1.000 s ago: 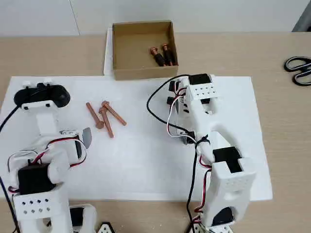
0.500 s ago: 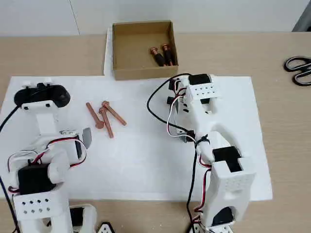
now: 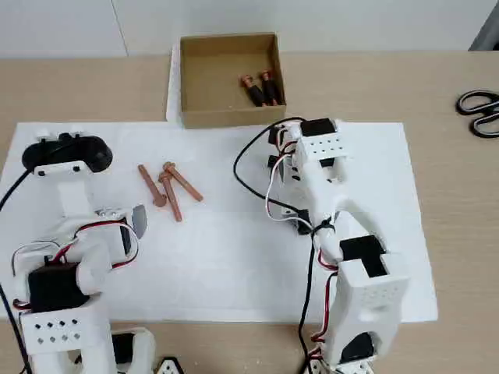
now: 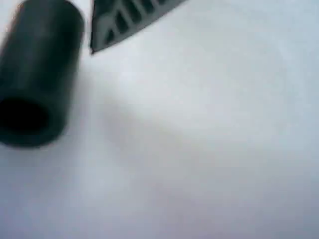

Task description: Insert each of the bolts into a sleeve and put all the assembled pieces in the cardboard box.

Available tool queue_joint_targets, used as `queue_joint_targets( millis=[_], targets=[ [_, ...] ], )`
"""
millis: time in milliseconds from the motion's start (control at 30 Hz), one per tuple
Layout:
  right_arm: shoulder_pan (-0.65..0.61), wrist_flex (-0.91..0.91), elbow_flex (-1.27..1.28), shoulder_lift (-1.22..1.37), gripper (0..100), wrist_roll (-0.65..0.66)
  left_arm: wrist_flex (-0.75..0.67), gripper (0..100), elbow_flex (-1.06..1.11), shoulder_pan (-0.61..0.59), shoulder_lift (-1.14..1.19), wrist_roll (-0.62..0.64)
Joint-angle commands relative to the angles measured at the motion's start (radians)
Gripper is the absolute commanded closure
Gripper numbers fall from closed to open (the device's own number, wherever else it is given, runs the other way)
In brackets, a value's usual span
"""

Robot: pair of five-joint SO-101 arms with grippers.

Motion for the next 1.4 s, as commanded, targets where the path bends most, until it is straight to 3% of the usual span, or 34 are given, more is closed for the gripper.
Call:
queue_joint_targets(
  millis=[0,767,1000,1200,1367],
  targets=[
    [-0.028,-0.030,-0.038,-0.007,77.5,0.006,0.005,79,-0.005,-0.005,-0.009,-0.006],
    [-0.033,-0.110,-0.041,0.143,77.9,0.026,0.018,79,-0.005,-0.005,-0.009,-0.008],
    [0.010,-0.030,-0.072,0.140,99.4,0.091,0.018,79,-0.005,-0.006,-0.009,-0.008],
    [0.105,0.048,-0.129,0.140,98.3,0.097,0.017,79,-0.005,-0.005,-0.009,-0.008],
    [0.125,0.061,-0.138,0.065,99.5,0.181,0.014,79,-0.005,-0.005,-0.009,-0.008]
  ],
)
